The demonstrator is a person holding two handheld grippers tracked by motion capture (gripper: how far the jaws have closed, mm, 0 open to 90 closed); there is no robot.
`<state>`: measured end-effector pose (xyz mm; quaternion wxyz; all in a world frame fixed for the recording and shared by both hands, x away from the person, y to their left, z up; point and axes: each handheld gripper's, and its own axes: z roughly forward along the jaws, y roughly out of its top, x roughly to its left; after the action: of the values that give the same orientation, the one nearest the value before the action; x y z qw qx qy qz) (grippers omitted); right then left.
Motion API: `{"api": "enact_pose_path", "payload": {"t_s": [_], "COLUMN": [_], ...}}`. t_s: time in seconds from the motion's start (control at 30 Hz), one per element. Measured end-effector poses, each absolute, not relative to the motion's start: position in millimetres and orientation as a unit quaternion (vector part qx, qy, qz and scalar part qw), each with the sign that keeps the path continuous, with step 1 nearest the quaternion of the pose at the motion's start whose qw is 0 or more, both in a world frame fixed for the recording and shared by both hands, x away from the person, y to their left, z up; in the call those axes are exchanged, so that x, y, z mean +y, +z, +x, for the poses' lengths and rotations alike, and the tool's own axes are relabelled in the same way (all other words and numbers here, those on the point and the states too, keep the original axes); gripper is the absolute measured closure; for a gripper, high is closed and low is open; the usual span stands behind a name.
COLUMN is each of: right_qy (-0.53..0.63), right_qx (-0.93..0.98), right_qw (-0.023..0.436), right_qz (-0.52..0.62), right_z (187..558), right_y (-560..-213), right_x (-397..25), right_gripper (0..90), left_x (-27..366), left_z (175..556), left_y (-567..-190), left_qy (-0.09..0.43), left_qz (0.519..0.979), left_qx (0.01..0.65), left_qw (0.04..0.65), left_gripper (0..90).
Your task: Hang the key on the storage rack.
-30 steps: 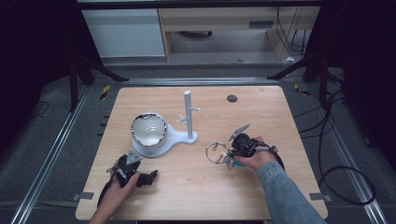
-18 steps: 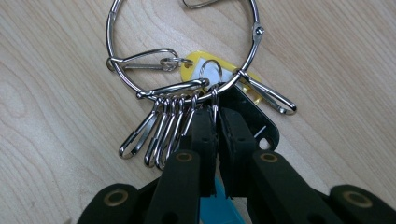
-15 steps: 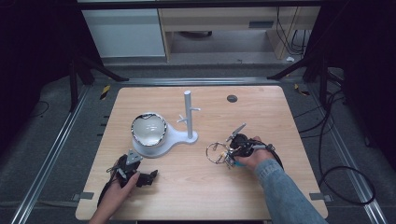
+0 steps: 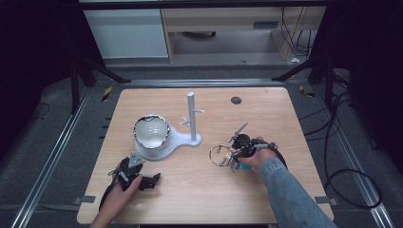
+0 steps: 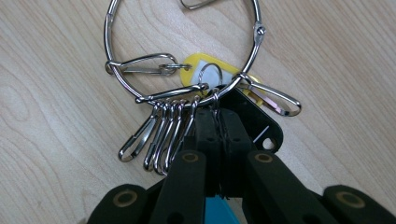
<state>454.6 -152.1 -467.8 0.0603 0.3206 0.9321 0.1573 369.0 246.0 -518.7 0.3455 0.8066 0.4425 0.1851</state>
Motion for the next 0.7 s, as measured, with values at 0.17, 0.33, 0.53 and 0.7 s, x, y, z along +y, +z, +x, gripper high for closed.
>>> {"api": "enact_pose_path", "payload": {"t_s": [0.17, 0.33, 0.53, 0.7], "right_qy": [0.168, 0.175, 0.185, 0.189], "right_qx": [0.931, 0.931, 0.931, 0.932], "right_qw": [0.058, 0.061, 0.067, 0.073], "right_qz": [0.32, 0.315, 0.308, 0.301], "right_z": [455, 456, 459, 462], "right_y": [-459, -445, -427, -415], "right_x": [-152, -151, -147, -144], "right_gripper": [88.7, 88.7, 88.7, 88.7], "left_x": [246, 246, 246, 246], "left_z": [369, 369, 369, 369], "left_y": [-519, -519, -519, -519], "left_qy": [0.185, 0.185, 0.185, 0.185], "left_qz": [0.806, 0.807, 0.807, 0.807], "left_qx": [0.443, 0.442, 0.443, 0.443], "left_qw": [0.346, 0.346, 0.346, 0.346], "left_gripper": [0.0, 0.0, 0.0, 0.0]}}
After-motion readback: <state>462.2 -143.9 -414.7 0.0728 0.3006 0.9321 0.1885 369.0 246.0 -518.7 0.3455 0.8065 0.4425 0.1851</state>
